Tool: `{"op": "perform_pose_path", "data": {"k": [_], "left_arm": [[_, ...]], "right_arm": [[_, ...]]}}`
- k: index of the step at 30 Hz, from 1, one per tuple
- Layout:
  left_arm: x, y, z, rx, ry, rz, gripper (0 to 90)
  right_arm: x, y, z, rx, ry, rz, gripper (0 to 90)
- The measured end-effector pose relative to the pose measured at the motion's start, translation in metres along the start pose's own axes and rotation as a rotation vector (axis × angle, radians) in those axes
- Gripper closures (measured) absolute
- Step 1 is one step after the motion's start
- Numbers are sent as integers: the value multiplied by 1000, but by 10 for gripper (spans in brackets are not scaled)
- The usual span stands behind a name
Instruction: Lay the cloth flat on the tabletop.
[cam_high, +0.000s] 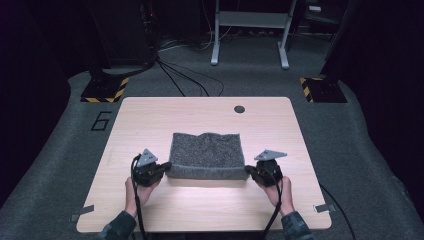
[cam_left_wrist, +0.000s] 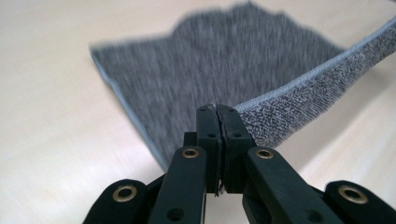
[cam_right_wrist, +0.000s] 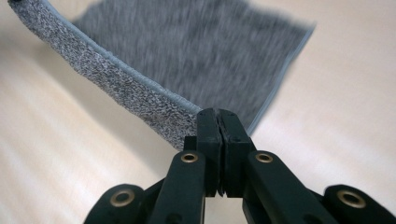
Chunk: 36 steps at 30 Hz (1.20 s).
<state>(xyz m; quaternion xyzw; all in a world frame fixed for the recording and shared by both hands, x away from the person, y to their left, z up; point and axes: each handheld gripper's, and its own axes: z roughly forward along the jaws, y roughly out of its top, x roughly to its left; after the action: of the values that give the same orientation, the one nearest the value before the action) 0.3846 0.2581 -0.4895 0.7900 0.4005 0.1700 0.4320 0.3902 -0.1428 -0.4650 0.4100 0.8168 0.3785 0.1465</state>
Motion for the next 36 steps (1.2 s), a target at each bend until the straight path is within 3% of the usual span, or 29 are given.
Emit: {"op": "perform_pose_path", "data": {"k": [2,8,12,14,17,19,23,27,29,34,36], "left_arm": [[-4,-11,-1,5,-17,-34,875],[-16,-28,-10,28,-63,-66,798],[-16,-33,-22,55,-94,-90,639],[-14,-34,-31,53,-95,-121,531],[-9,-29,-42,22,-41,-114,397],[-5,-24,-45,2,-26,-128,360],[1,-12,-39,1,11,-103,311],[4,-5,-19,72,35,-65,268],[3,-6,-9,99,54,-54,261],[1,-15,3,165,77,-3,252],[0,-18,5,173,83,-5,251]], "right_arm": [[5,-14,3,17,12,26,880],[12,-33,2,39,40,46,800],[11,-39,-6,35,56,56,705],[8,-41,-12,24,58,79,656],[1,-38,-18,-4,41,94,587],[-4,-35,-20,-19,33,105,524],[-11,-28,-17,-39,-1,124,419],[-11,-24,-2,-26,-26,129,282],[-9,-24,8,5,-52,96,240],[-4,-28,26,38,-93,82,171],[-4,-30,31,44,-99,82,146]]}}
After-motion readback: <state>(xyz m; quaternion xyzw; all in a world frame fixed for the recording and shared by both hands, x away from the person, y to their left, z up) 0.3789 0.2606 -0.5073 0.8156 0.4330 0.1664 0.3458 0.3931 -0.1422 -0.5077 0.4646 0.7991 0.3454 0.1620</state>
